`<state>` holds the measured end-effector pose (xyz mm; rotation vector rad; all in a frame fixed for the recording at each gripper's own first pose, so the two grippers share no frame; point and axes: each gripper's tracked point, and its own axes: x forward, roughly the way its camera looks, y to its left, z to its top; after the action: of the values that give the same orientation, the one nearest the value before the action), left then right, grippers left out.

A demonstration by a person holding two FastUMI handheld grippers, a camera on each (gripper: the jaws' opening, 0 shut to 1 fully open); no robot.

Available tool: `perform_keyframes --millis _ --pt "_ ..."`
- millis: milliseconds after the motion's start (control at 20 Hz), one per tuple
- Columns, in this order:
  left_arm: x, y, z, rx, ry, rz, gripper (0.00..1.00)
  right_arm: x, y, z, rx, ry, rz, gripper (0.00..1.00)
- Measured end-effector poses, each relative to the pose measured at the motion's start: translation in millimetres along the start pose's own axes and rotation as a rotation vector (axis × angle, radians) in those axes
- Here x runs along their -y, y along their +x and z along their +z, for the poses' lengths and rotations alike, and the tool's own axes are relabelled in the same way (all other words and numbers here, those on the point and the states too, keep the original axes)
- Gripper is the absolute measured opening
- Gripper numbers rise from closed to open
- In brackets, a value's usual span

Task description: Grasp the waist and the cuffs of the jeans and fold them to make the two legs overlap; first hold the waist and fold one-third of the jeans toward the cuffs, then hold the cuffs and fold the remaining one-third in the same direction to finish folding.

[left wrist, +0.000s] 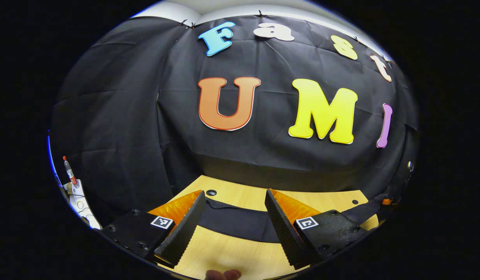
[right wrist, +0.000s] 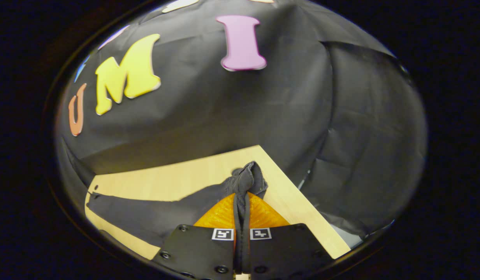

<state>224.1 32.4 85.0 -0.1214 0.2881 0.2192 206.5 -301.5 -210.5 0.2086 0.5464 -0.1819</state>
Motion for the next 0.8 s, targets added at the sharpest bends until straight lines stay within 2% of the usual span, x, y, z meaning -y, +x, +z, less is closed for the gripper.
perform_keyframes --millis 150,350,550,600,650,800 --pt "-23 -9 -3 0.017 -0.019 0.018 0.99 -81 -26 30 0.064 -0.069 0.106 0.01" --pt "-60 -21 -13 0.018 -0.021 0.058 0.99 -199 -40 30 0.082 -0.148 0.25 0.01" --pt "-99 -43 -20 0.017 0.004 0.105 0.99 -308 -39 -20 0.049 -0.207 0.365 0.01" --pt "-108 -47 -22 0.013 0.008 0.115 0.98 -330 -35 -39 0.033 -0.23 0.385 0.04" --pt "-116 -53 -23 0.01 0.018 0.127 0.99 -352 -31 -59 0.01 -0.25 0.403 0.01" --pt "-146 -71 -25 -0.002 0.036 0.174 0.99 -397 -17 -126 -0.064 -0.339 0.437 0.0"
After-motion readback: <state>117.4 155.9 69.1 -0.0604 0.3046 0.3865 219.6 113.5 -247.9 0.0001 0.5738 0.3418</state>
